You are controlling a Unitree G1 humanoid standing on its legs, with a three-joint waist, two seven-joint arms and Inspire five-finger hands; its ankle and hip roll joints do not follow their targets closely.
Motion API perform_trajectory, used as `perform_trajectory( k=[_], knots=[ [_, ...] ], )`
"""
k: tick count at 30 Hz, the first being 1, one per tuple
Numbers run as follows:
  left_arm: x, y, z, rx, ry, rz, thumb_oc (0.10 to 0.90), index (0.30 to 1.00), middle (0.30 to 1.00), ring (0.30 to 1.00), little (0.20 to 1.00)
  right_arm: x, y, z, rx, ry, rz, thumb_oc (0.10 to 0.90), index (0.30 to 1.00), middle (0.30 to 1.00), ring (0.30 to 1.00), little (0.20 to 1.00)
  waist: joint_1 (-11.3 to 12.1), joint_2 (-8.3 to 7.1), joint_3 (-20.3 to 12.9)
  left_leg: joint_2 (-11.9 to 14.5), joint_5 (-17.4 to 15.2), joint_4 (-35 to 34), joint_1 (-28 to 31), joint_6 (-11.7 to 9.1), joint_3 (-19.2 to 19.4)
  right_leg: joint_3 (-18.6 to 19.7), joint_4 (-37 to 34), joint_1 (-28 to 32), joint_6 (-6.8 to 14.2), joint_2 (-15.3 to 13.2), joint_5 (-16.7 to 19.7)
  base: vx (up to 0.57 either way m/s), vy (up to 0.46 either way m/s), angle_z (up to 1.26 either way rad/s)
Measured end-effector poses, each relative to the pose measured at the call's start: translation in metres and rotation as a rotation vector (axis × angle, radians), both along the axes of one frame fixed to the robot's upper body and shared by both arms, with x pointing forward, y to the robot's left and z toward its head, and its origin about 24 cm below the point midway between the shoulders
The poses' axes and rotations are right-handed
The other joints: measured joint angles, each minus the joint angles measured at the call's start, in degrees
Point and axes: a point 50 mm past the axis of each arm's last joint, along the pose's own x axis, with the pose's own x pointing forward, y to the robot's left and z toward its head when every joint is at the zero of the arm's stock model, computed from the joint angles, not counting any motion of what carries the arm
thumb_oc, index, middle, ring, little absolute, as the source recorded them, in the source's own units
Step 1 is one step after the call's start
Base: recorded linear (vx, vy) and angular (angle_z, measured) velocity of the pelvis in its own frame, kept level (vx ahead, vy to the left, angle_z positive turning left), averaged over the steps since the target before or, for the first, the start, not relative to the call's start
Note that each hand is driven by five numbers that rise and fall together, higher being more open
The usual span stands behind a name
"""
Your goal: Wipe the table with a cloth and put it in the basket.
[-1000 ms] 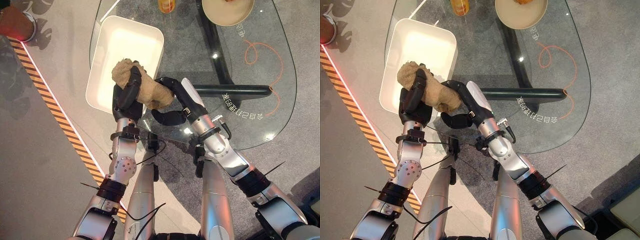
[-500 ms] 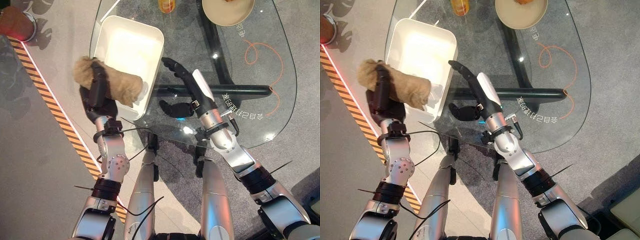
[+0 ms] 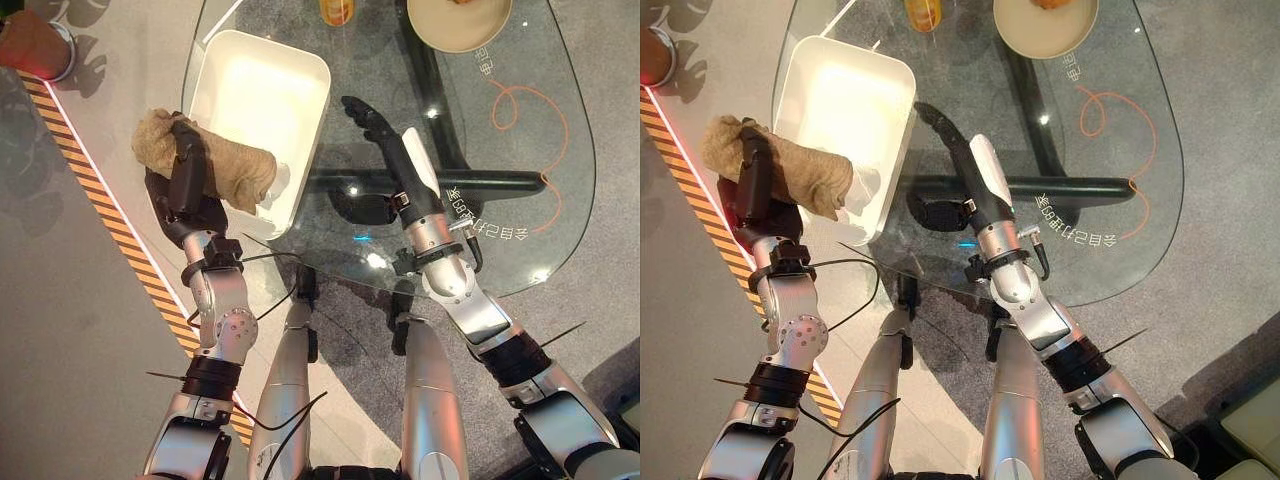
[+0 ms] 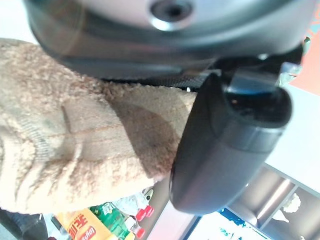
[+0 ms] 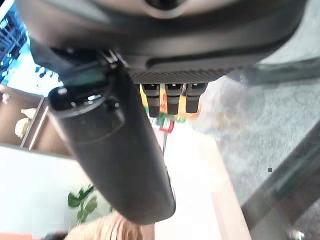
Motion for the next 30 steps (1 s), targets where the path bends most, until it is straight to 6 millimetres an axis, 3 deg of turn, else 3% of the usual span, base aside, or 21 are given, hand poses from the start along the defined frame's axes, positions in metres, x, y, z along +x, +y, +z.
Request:
perform_trajectory(
  k=[13, 18, 23, 30],
  knots=[
    [-0.002, 0.006, 0.006, 0.098, 0.001, 0.068, 0.100, 0.300, 0.300, 0.300, 0.200, 0.009, -0.062, -0.016, 0.109, -0.037, -0.367, 0.800, 0.900, 0.900, 0.900, 0.900, -0.30, -0.01, 0.01, 0.00, -0.02, -0.01, 0.00, 0.03, 0.16, 0.14, -0.24, 0.04, 0.02, 0.02, 0.02, 0.00, 0.000, 0.00],
    [-0.002, 0.020, 0.014, 0.236, 0.004, 0.146, 0.100, 0.300, 0.300, 0.300, 0.200, 0.012, -0.100, -0.025, 0.174, -0.046, -0.588, 0.800, 0.900, 0.900, 0.900, 0.900, -0.40, -0.03, 0.01, 0.01, -0.10, 0.04, 0.02, 0.12, 0.40, 0.39, -0.43, 0.03, 0.14, 0.05, 0.18, 0.00, 0.000, 0.00],
    [0.002, 0.039, 0.026, 0.385, 0.015, 0.242, 0.100, 0.300, 0.300, 0.300, 0.200, 0.010, -0.147, -0.042, 0.229, -0.009, -0.824, 0.800, 0.900, 0.900, 0.900, 0.900, -0.59, -0.09, 0.00, 0.14, -0.33, 0.04, 0.03, 0.46, 1.25, 1.20, -1.44, 0.05, 0.48, 0.32, 0.86, 0.00, 0.006, -0.06],
    [0.010, 0.051, 0.031, 0.444, 0.056, 0.310, 0.100, 0.300, 0.300, 0.300, 0.200, 0.003, -0.184, -0.071, 0.306, 0.086, -1.029, 0.800, 0.900, 0.900, 0.900, 0.900, -2.11, -0.19, 0.01, 0.37, -0.44, -0.06, -0.01, 0.65, 2.02, 1.77, -2.43, 0.15, 0.76, 0.56, 1.77, -0.01, 0.000, -0.06]
  ],
)
